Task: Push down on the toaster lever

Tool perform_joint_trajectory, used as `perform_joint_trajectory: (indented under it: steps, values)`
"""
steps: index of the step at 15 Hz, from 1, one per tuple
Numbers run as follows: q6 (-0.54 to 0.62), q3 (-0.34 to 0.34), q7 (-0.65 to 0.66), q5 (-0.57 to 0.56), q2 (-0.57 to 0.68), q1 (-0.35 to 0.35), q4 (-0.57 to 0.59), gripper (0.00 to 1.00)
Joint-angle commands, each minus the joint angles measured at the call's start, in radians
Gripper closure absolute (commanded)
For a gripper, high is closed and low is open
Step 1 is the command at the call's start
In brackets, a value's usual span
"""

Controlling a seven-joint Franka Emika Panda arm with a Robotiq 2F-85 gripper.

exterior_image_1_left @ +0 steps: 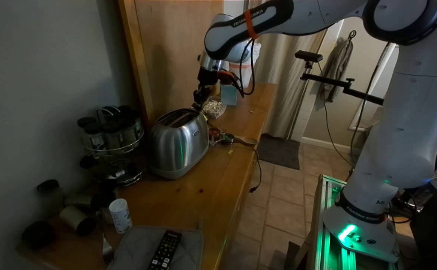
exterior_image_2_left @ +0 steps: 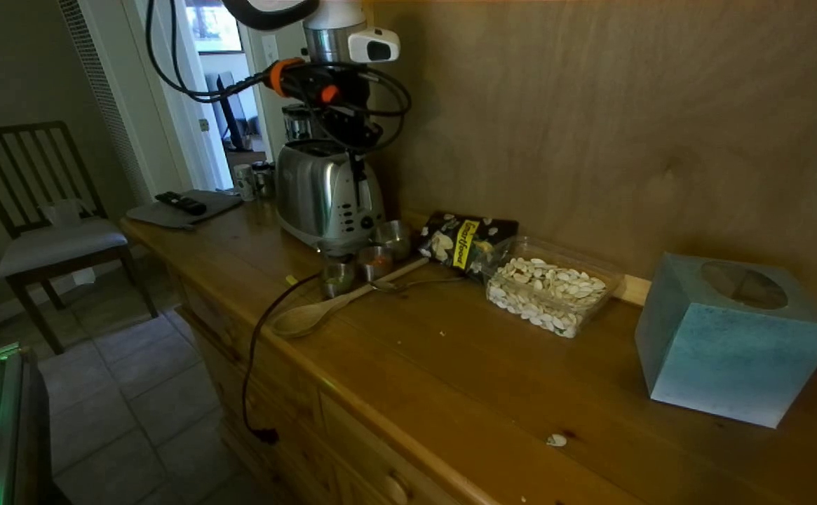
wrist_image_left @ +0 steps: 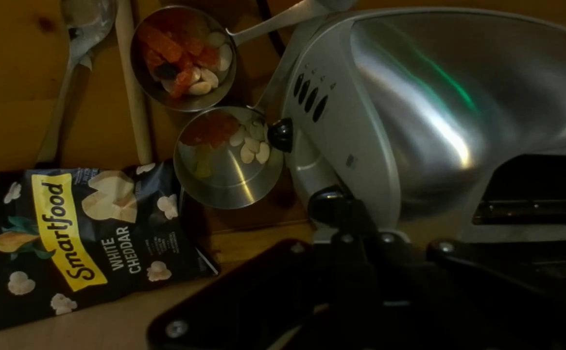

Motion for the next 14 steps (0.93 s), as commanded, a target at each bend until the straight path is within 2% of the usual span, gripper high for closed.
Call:
perform_joint_trajectory:
  steps: [1,14]
  values:
    - [0.010,0.023,-0.009,0.021,0.055,-0.023,0.066,1.00]
    - [-0.073,0.005,0.160,-0.092,0.075,-0.017,0.083,1.00]
